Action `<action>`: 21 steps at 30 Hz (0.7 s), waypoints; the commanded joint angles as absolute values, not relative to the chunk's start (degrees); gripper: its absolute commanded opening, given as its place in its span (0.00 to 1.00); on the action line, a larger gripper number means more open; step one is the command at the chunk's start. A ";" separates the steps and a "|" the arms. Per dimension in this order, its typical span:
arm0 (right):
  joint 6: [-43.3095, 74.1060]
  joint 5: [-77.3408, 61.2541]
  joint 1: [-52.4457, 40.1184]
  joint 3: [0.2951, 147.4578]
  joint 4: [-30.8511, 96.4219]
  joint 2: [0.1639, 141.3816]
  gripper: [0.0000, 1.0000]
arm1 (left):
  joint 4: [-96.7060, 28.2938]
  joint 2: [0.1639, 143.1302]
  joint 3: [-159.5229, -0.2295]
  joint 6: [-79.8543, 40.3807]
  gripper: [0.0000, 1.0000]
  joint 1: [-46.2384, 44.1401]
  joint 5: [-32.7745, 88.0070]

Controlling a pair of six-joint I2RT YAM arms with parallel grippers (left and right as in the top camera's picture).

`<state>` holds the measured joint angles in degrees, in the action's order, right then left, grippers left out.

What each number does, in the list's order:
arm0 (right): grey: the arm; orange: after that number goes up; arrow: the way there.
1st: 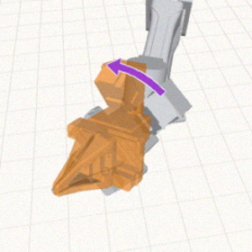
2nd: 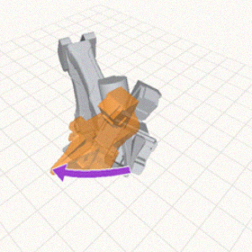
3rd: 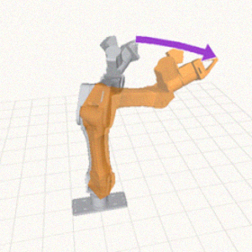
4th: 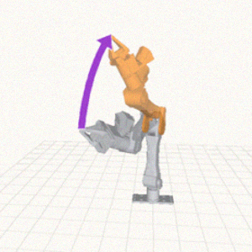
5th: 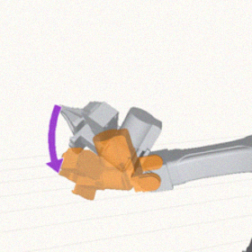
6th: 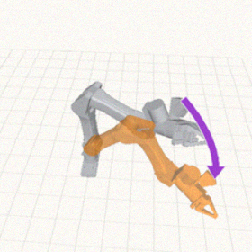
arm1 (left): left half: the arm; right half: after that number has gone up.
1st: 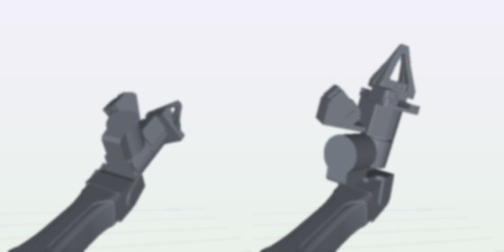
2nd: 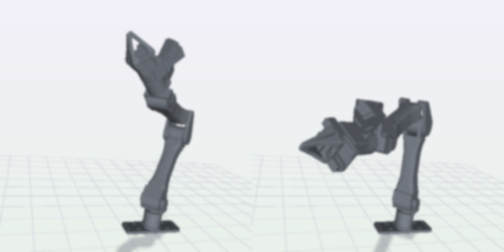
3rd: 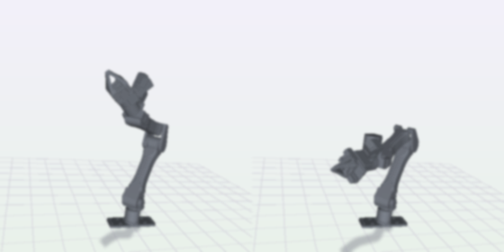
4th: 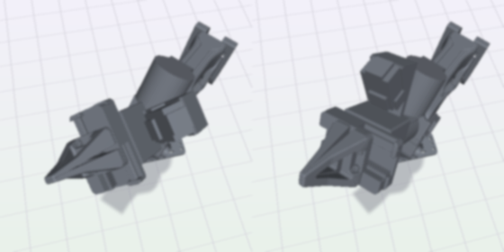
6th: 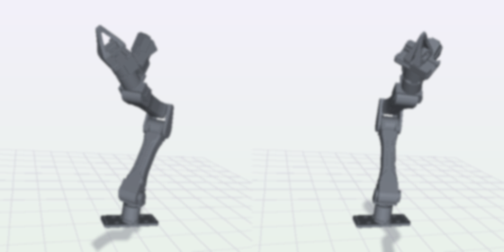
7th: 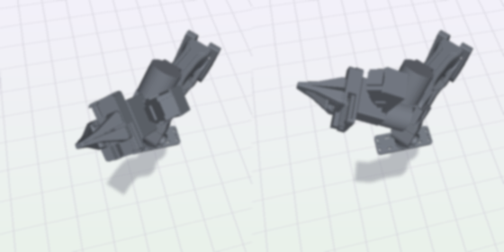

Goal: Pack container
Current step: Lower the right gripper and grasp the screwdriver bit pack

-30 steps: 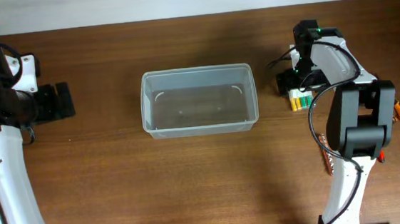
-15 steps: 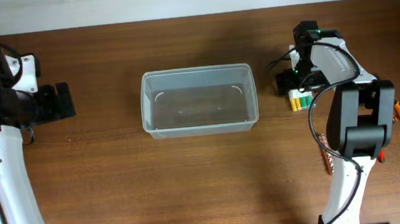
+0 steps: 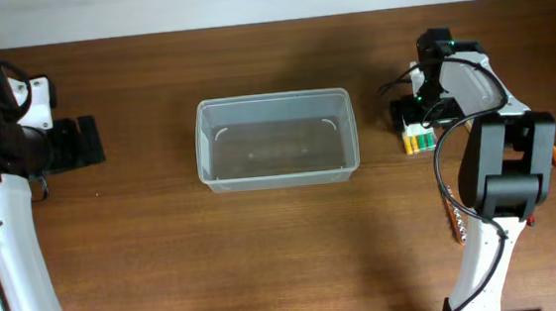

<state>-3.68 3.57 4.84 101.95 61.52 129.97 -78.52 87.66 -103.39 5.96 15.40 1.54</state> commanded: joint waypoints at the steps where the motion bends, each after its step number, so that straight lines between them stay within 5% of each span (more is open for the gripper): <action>1: -4.08 2.98 4.54 101.45 61.67 130.91 0.99 | -78.67 87.81 -104.29 5.21 0.99 15.66 2.15; 21: -4.14 1.98 4.54 101.41 61.89 131.66 0.99 | -78.52 87.81 -104.29 5.23 0.99 15.66 2.13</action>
<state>-3.73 2.50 4.78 101.93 61.78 130.67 -78.54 87.66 -103.39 5.96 15.40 1.54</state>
